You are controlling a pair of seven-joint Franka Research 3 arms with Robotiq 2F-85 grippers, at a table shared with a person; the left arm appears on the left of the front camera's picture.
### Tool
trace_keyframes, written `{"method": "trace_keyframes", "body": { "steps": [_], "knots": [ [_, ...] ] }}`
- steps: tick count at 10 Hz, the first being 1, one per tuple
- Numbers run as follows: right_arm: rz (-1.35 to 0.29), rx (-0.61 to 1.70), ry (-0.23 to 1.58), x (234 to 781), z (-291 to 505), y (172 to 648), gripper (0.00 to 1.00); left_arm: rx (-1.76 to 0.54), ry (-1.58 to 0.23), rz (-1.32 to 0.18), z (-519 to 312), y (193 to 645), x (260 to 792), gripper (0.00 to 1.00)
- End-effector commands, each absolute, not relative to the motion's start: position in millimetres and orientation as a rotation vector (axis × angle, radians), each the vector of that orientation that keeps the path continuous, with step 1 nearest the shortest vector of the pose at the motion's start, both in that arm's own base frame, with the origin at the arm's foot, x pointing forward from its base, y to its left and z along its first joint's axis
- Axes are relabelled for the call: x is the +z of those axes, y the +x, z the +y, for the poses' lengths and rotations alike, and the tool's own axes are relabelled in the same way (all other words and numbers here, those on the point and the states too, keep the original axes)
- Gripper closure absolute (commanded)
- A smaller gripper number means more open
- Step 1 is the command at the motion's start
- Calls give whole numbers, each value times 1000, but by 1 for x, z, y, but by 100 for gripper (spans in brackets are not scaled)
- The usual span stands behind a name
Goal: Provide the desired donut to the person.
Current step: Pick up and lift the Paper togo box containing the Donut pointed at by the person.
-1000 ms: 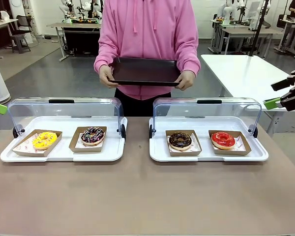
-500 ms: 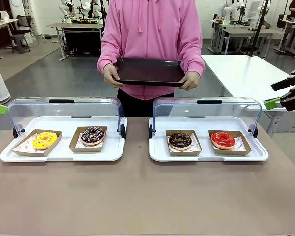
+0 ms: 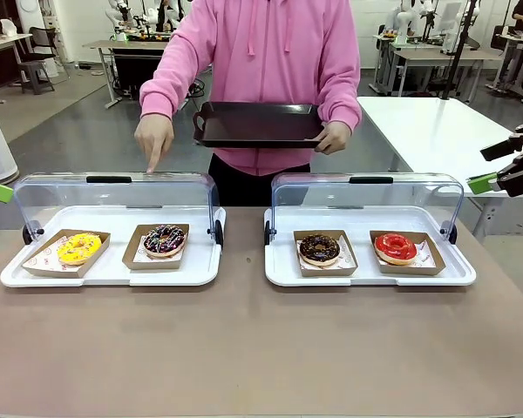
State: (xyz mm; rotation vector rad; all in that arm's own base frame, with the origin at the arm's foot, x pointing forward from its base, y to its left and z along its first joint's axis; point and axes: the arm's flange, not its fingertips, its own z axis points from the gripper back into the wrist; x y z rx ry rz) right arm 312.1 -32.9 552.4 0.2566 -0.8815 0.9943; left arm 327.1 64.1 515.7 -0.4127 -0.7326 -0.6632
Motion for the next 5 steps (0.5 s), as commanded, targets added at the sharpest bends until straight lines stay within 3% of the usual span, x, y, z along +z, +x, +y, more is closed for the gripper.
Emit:
{"method": "trace_keyframes", "body": {
  "steps": [1, 5],
  "knots": [
    [-875, 1003, 258, 550, -33, 314, 0, -669, -416, -736, 65, 328, 515, 0],
    [-875, 1003, 258, 550, -33, 314, 0, -669, -416, -736, 65, 328, 515, 0]
  ]
}}
